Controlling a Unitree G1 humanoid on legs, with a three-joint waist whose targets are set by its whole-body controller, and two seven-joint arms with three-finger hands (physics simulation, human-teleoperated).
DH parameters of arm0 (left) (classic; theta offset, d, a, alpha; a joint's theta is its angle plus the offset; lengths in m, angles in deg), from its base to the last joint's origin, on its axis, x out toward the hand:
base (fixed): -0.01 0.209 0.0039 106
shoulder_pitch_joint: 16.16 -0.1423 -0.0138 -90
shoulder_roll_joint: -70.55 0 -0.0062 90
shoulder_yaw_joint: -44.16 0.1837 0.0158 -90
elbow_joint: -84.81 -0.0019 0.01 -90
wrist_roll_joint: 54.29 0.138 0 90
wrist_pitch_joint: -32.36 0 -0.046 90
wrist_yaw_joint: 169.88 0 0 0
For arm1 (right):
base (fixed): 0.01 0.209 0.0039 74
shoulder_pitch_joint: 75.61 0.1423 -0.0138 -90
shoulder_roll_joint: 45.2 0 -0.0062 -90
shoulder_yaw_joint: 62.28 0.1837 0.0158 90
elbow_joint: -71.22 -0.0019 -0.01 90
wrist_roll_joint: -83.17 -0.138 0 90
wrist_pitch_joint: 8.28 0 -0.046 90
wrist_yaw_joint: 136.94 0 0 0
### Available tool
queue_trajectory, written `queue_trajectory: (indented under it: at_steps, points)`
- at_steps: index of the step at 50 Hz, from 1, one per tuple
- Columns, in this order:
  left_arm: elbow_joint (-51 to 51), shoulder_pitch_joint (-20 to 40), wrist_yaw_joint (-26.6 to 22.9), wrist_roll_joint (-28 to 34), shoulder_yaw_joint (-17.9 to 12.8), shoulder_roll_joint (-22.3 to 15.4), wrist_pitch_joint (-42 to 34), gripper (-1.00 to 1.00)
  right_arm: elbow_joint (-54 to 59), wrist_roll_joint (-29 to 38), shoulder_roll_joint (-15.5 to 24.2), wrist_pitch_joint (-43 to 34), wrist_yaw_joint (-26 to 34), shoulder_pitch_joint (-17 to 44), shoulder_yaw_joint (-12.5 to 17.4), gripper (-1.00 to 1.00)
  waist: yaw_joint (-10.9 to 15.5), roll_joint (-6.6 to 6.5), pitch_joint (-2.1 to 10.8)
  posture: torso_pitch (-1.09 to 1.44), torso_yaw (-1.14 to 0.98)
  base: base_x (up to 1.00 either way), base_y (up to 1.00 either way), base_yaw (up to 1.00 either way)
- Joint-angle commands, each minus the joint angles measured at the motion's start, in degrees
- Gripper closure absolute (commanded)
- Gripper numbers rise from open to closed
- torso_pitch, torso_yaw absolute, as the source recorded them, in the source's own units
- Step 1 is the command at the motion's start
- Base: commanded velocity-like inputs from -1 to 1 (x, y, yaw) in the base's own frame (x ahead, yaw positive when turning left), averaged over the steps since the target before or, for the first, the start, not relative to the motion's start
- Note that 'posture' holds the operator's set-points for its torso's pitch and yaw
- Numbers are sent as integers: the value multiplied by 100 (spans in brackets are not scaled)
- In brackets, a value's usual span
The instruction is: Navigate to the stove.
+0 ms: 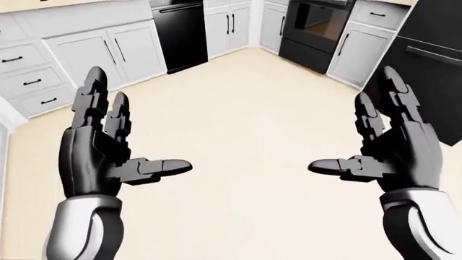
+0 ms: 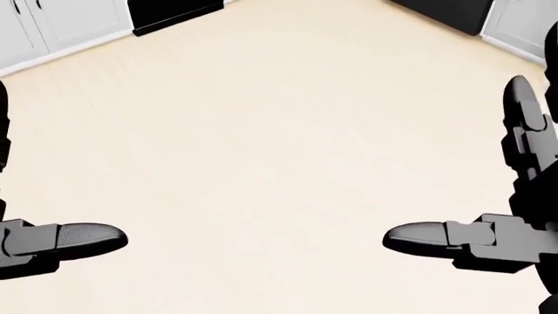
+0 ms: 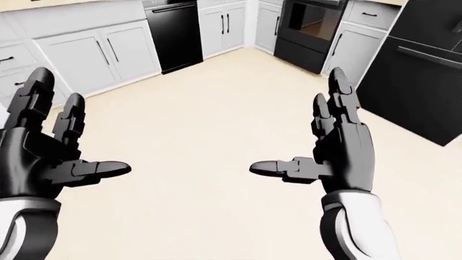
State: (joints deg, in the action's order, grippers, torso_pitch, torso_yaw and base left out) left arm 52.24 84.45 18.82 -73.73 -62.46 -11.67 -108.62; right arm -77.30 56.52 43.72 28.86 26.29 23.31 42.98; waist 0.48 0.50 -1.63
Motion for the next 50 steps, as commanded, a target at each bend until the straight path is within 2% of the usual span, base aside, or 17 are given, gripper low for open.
queue_trajectory:
  at_steps: [1,5,6,8,12,16,19,20,27,33,34,37,42,45,47,48,50]
  points:
    - [119,98,-12,30,-3,-51,194,-100,-148,-35,42,169,-47,98,34,-100,5,11,83,0,0,0,0,0]
    - [66,97,-47,101,43,-44,230,-100,-148,-67,51,126,-52,149,64,-100,0,21,95,0,0,1,0,0]
    - [56,100,-57,113,48,-42,239,-100,-148,-84,59,130,-56,149,73,-100,-2,20,210,0,0,23,-16,0]
    - [56,90,-69,143,76,-29,242,-100,-148,-40,39,123,-34,136,50,-100,44,-46,-74,0,0,31,-21,0]
    - [66,107,-81,134,46,-31,209,-100,-148,-86,76,87,-88,164,47,-100,63,-132,-27,0,0,31,-21,0]
    - [26,60,-110,185,75,-18,296,-100,-148,44,-3,130,6,111,18,-100,153,110,-136,0,0,40,-21,0]
    - [97,56,-124,204,98,-11,254,-100,-148,85,-28,144,53,111,20,-100,99,518,-157,0,0,45,-21,0]
    - [60,56,-138,215,83,-4,280,-100,-148,58,-10,130,29,123,13,-100,146,299,-217,0,0,45,-20,0]
    - [30,70,-148,269,88,14,279,-100,-148,58,-19,131,51,109,28,-100,26,88,-93,0,0,45,-20,0]
    - [47,85,-142,241,53,6,246,-100,-148,-76,42,107,-23,123,101,-100,-72,-419,-31,0,0,44,-20,0]
    - [47,75,-146,240,57,7,255,-100,-148,-86,56,118,-41,115,94,-100,11,-253,-107,0,0,45,-21,0]
    - [57,57,-153,249,73,7,255,-100,-148,-130,86,136,-92,107,68,-100,26,-376,-43,0,0,45,-20,0]
    - [49,77,-154,246,99,12,234,-100,-148,-186,93,79,-134,148,81,-100,128,-211,-57,0,0,44,-21,0]
    - [-3,86,-171,276,118,12,273,-100,-148,-249,112,58,-155,168,143,-100,169,27,2,0,0,44,-21,0]
    - [37,85,-167,269,116,20,239,-100,-148,-254,124,72,-168,155,120,-100,119,419,146,0,0,45,-20,0]
    - [42,78,-168,272,119,23,240,-100,-148,-269,135,75,-173,149,124,-100,68,281,24,0,0,45,-20,0]
    - [33,68,-179,292,145,35,251,-100,-148,-263,117,76,-136,136,172,-100,36,358,-113,0,0,45,-20,0]
